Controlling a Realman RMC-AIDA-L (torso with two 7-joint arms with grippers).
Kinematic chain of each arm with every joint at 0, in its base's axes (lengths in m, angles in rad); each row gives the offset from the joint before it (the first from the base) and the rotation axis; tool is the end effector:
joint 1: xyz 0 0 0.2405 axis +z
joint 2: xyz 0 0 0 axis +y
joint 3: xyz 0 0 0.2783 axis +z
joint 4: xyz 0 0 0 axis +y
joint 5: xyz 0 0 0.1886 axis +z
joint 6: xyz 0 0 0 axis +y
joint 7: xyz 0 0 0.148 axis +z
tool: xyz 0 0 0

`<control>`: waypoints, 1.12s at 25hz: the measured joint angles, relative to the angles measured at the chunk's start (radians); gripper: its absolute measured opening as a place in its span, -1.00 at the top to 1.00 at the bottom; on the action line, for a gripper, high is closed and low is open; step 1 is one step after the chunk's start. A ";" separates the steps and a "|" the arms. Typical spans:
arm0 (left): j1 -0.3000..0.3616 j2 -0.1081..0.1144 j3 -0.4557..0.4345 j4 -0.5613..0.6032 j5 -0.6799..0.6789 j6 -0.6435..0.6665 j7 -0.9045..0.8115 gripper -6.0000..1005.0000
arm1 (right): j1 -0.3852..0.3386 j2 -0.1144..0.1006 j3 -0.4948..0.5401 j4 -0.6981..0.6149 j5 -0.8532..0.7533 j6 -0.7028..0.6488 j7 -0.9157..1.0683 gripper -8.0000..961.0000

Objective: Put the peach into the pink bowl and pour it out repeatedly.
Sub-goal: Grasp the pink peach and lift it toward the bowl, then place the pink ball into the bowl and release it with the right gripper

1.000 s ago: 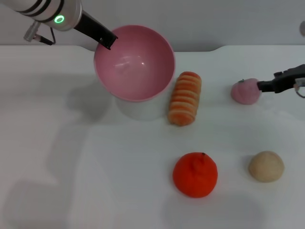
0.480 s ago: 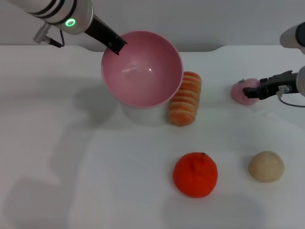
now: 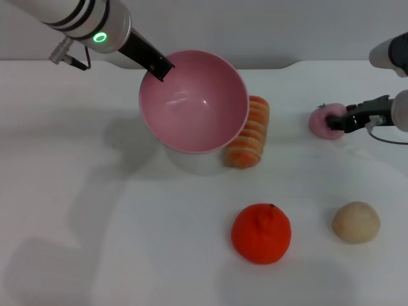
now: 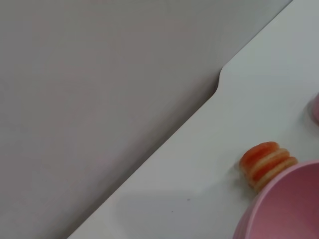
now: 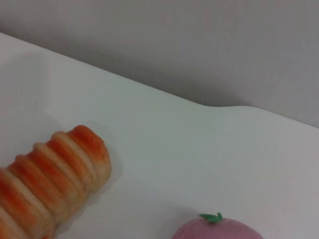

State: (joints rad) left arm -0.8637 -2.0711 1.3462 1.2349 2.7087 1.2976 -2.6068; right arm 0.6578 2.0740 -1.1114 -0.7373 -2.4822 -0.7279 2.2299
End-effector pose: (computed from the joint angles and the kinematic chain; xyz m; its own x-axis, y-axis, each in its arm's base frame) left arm -0.1266 0.4285 -0.0050 0.8650 0.4967 -0.0710 0.3571 -0.7089 -0.6082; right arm 0.2914 0.4214 -0.0173 0.7373 -0.6429 -0.2076 -0.5863 -0.4562 -0.6694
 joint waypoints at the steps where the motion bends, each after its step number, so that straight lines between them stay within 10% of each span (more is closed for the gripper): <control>1: 0.000 0.000 0.000 0.000 0.000 0.000 0.000 0.90 | 0.000 0.000 -0.004 0.002 0.000 0.005 0.000 -0.08; 7: 0.000 0.000 0.003 0.001 0.000 -0.002 -0.002 0.90 | -0.004 0.001 -0.058 0.003 0.000 0.025 0.000 -0.06; 9: -0.001 0.000 0.004 0.002 0.000 -0.002 -0.002 0.90 | -0.006 0.001 -0.069 0.003 0.000 0.030 0.003 0.41; 16: 0.002 0.001 0.004 0.002 -0.002 -0.008 -0.002 0.90 | -0.030 0.003 -0.072 -0.052 0.001 0.016 0.012 0.80; 28: 0.035 0.006 -0.001 -0.009 -0.021 -0.040 0.007 0.90 | -0.282 0.013 -0.170 -0.737 0.113 -0.207 0.044 0.91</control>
State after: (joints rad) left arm -0.8286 -2.0647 1.3449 1.2264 2.6878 1.2575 -2.6000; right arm 0.3755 2.0867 -1.2817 -1.4742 -2.3688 -0.9346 2.2736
